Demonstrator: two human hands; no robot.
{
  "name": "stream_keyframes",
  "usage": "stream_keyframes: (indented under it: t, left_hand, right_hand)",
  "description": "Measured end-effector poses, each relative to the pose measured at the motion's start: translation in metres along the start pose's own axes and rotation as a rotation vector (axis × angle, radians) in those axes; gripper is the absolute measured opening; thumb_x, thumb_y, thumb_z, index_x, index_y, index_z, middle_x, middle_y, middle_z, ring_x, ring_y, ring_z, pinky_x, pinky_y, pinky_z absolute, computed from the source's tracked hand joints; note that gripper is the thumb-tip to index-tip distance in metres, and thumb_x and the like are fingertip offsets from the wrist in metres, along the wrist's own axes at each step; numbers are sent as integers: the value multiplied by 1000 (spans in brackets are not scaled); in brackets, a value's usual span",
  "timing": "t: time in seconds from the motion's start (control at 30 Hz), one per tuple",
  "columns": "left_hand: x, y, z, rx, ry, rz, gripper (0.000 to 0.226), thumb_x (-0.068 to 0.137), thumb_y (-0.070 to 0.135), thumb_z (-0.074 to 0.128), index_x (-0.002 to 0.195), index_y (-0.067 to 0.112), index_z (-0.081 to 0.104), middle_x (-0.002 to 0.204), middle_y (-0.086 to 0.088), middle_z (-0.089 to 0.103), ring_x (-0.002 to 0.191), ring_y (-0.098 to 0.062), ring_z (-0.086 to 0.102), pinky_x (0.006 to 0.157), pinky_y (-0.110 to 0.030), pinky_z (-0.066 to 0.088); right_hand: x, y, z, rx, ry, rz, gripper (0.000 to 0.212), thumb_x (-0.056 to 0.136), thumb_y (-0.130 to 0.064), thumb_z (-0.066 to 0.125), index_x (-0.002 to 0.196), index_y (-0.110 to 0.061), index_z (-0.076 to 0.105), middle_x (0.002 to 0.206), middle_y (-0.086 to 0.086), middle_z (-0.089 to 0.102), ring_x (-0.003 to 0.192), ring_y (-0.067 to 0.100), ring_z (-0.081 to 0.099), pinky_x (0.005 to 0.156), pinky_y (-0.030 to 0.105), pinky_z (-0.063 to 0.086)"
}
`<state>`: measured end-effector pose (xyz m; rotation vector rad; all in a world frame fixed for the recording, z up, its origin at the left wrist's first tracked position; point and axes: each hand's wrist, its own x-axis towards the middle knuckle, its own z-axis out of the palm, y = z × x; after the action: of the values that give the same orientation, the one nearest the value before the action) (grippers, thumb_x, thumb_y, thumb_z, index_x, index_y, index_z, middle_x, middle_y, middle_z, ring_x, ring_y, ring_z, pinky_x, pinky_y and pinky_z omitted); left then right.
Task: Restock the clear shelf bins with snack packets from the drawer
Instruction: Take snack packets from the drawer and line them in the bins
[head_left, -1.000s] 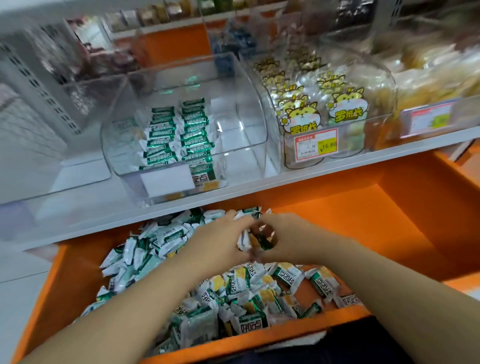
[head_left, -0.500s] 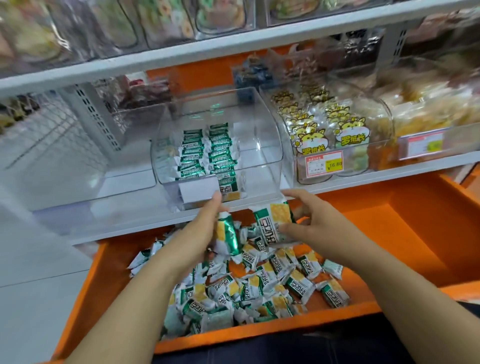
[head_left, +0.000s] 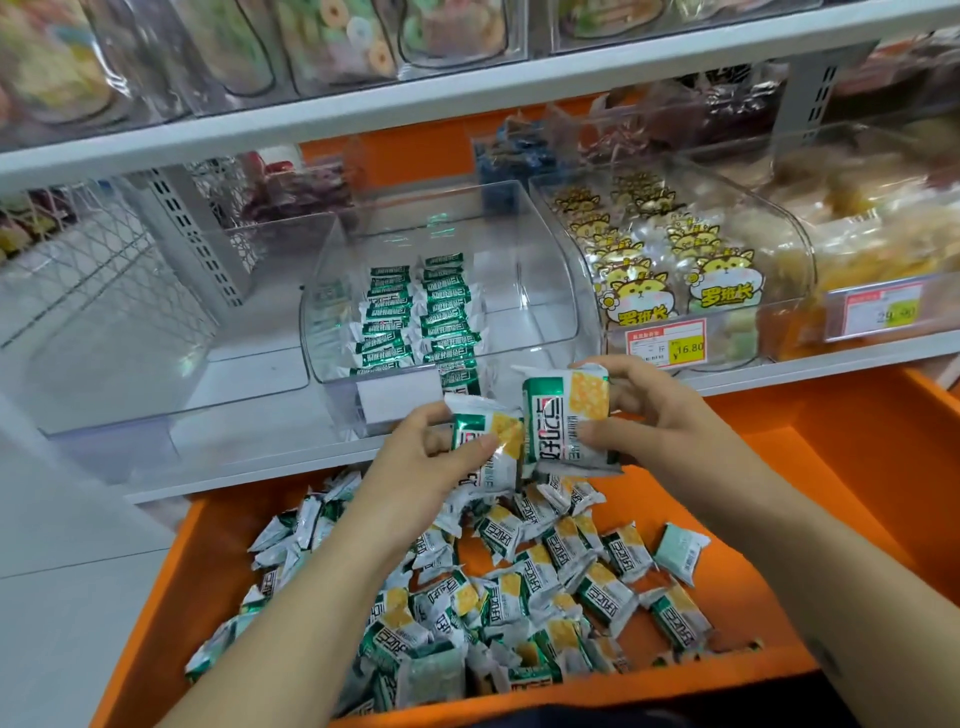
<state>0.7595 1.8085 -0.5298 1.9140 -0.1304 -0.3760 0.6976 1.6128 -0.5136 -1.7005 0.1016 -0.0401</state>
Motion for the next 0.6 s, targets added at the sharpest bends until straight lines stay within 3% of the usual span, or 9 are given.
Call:
stream_keyframes:
  t: [0.03, 0.1, 0.17, 0.23, 0.37, 0.43, 0.5, 0.6]
  left_hand:
    - [0, 0, 3, -57, -22, 11, 36, 86, 30, 65, 117, 31, 46, 93, 25, 54, 86, 14, 52, 88, -22, 40]
    - [-1, 0, 10, -210, -94, 10, 23, 90, 21, 60, 114, 19, 59, 100, 12, 69, 94, -3, 63, 94, -32, 47]
    - [-2, 1, 16, -339, -97, -31, 19, 96, 17, 50, 112, 19, 61, 100, 2, 73, 88, -12, 68, 82, -33, 55]
    - [-3, 3, 17, -396, -76, -48, 24, 99, 24, 44, 115, 19, 62, 99, -2, 73, 84, -14, 67, 71, -30, 54]
    - [-5, 5, 13, -399, -137, -26, 45, 90, 52, 47, 118, 21, 63, 106, -3, 72, 93, -14, 68, 77, -29, 50]
    - [-6, 3, 10, -261, -151, 44, 62, 77, 60, 65, 128, 25, 57, 118, 3, 67, 103, -11, 64, 88, -32, 50]
    - [-5, 6, 7, -150, -123, 117, 77, 72, 51, 74, 138, 24, 45, 124, 8, 62, 111, -6, 59, 96, -29, 48]
    - [1, 22, 0, -55, -32, 244, 63, 82, 25, 69, 135, 36, 36, 117, 22, 56, 106, 14, 54, 97, -19, 46]
  right_hand:
    - [0, 0, 1, 42, -22, 2, 33, 85, -8, 65, 111, -27, 57, 98, 0, 73, 91, 18, 70, 88, 42, 54]
    - [2, 2, 6, 77, -76, 11, 31, 84, -8, 66, 110, -23, 58, 97, 2, 74, 93, 25, 69, 89, 45, 53]
    - [3, 3, 11, 91, -105, 13, 30, 83, -11, 68, 109, -24, 59, 99, 3, 73, 94, 26, 69, 87, 45, 53]
    - [4, 3, 15, 37, -115, -13, 30, 80, -14, 71, 106, -27, 62, 102, 3, 70, 90, 23, 70, 82, 44, 55]
    - [6, 3, 21, -41, -79, -41, 31, 80, -17, 73, 105, -32, 63, 102, 8, 68, 83, 26, 69, 80, 53, 52]
    - [8, 2, 20, -49, -39, -55, 32, 80, -21, 73, 106, -35, 62, 102, 6, 68, 80, 23, 69, 80, 44, 55]
    - [11, -1, 19, -76, -44, -86, 34, 80, -23, 73, 109, -35, 61, 101, 1, 69, 75, 14, 68, 73, 31, 57]
    - [23, -7, 12, -171, 15, -185, 33, 82, -25, 70, 113, -34, 62, 100, -6, 62, 66, 6, 59, 56, 15, 48]
